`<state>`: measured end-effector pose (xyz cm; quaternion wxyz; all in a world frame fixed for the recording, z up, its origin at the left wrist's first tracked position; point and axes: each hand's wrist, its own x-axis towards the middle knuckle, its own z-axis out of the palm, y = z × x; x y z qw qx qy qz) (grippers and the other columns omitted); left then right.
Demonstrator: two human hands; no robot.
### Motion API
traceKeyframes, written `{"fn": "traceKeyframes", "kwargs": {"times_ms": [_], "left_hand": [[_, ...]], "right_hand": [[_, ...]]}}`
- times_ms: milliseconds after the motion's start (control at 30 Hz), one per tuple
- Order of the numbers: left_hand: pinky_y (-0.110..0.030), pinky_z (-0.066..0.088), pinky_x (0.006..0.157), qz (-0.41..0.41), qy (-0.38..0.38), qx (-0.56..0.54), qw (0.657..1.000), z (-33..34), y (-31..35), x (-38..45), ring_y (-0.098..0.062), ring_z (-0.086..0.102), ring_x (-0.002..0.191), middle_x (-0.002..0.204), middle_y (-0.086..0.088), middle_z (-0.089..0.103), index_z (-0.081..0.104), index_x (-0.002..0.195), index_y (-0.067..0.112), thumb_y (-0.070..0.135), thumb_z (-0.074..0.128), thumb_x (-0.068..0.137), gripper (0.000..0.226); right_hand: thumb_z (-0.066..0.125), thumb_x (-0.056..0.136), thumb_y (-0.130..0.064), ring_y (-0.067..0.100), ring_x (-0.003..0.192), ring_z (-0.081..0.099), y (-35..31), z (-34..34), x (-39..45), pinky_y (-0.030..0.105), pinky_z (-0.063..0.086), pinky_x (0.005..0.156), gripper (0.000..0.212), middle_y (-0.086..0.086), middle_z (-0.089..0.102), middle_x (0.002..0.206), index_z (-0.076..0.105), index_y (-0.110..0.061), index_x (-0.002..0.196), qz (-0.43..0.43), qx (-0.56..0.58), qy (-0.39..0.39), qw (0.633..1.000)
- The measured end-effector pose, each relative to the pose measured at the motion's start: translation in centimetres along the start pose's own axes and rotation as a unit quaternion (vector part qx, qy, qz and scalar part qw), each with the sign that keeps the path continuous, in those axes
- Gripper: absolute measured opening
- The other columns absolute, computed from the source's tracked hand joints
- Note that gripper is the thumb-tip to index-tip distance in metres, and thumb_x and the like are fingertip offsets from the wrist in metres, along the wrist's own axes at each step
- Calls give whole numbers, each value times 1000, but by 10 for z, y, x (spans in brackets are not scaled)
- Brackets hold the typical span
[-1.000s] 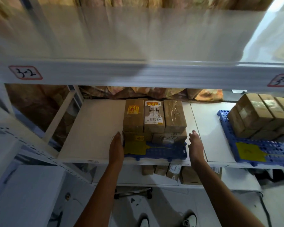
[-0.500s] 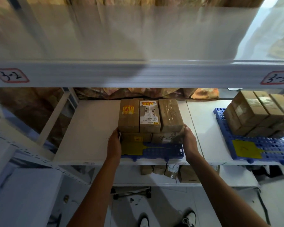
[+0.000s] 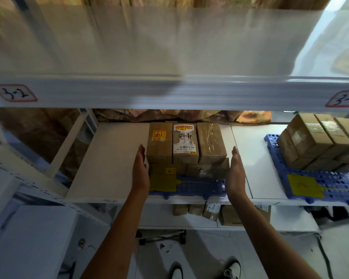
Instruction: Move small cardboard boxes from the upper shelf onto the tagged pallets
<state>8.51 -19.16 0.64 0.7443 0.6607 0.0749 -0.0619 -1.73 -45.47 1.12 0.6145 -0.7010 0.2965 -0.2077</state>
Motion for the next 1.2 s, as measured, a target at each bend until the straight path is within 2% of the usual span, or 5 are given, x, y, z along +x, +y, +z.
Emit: {"fn": "traceKeyframes", "kwargs": {"times_ms": [200, 300, 467, 733, 1200], "left_hand": [[-19, 42, 98, 8, -27, 37, 999, 6, 7, -2, 9, 54, 115, 124, 28, 60, 54, 126, 52, 47, 24, 109, 35], [-10, 34, 102, 20, -8, 27, 999, -1, 6, -2, 5, 42, 135, 151, 20, 44, 35, 154, 33, 44, 20, 110, 48], [-36, 23, 119, -91, 28, -9, 995, -23, -28, -5, -21, 32, 148, 161, -3, 35, 37, 155, 20, 52, 17, 108, 60], [-50, 35, 118, -152, -22, -15, 988, -13, -56, -17, -28, 45, 140, 157, -6, 43, 39, 155, 20, 51, 26, 107, 58], [-30, 43, 97, -127, -42, -1, 991, -1, -39, -19, -19, 59, 110, 141, -7, 57, 56, 136, 25, 44, 27, 109, 44]], "right_hand": [[27, 112, -50, 22, 127, 57, -7, 8, -5, 38, 52, 101, 46, 3, 60, 141, 49, -33, 148, -33, 2, -74, 997], [26, 111, -52, 11, 141, 44, -2, 4, -7, 31, 38, 111, 51, -5, 47, 158, 42, -35, 156, -20, 12, -13, 1000], [24, 112, -45, 22, 148, 40, 26, -13, -13, 43, 30, 119, 54, 0, 46, 160, 46, -22, 155, 92, -42, 72, 992], [26, 115, -27, 11, 90, 62, 38, -17, -31, 21, 46, 69, 31, 0, 64, 99, 56, -20, 113, 89, -122, -27, 988], [23, 115, -33, 11, 87, 62, 24, -26, -37, 25, 46, 70, 40, -1, 66, 96, 58, -27, 96, 70, -167, -49, 982]]}}
